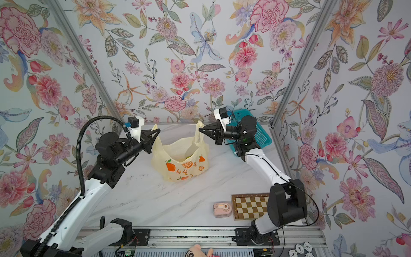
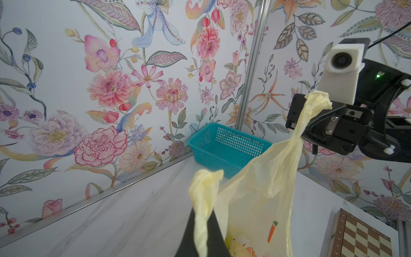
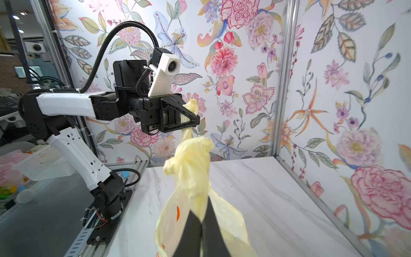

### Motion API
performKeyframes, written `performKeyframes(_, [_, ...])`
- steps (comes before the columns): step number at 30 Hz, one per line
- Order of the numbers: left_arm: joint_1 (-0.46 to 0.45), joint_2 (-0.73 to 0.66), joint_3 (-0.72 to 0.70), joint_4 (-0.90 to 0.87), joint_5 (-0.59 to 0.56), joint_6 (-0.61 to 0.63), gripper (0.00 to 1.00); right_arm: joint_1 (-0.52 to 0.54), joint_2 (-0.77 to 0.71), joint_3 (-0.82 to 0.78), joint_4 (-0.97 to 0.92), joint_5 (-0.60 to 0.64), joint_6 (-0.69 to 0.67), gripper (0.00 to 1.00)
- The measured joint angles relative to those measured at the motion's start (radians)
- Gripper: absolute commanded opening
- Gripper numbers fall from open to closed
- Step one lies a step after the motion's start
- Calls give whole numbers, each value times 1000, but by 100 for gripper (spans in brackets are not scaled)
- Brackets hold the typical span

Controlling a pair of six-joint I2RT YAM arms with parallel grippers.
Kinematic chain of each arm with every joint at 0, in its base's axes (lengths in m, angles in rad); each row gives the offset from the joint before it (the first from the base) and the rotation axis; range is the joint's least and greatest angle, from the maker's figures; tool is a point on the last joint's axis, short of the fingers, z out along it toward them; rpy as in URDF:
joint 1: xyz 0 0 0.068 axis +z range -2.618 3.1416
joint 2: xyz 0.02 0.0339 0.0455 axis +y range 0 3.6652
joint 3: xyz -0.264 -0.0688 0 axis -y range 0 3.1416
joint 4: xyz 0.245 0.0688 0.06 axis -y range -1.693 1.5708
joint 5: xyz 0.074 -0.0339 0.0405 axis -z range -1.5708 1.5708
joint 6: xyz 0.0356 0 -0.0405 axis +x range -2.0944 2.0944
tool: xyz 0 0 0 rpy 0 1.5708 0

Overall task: Place the pears into plastic bags & tie knots
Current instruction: Adjust the plastic bag at the center of the board, then tie the plastic bag at the center of the board.

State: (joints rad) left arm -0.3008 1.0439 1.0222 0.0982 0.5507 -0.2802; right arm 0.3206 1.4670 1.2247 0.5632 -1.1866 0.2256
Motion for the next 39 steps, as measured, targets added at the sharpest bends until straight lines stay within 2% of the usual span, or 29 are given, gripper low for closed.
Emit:
performKeyframes(7, [-121,60,89,15,44,-14,4,41,-201,38,-504,156,-325,0])
performKeyframes(15, [-260,205,175,-57,82,49,9,166,-257,15,-783,312,-531,0])
performKeyframes(16, [-268,219,177,-77,92,61,12,182,-257,5,-805,328,-548,0])
performKeyframes(23, [-276,229,175,-208,120,169,52,230,-257,-27,-875,390,-597,0])
performKeyframes(28, [-230,171,124,-226,173,224,71,230,-257,-27,-878,408,-598,0])
performKeyframes(30, [-196,149,94,-227,206,235,75,230,-257,-27,-878,413,-600,0])
performKeyframes(33, [-160,126,51,-228,253,248,76,230,-257,-27,-879,414,-600,0])
performKeyframes(39, [-149,102,-21,-229,315,278,76,230,-257,-27,-882,414,-601,0])
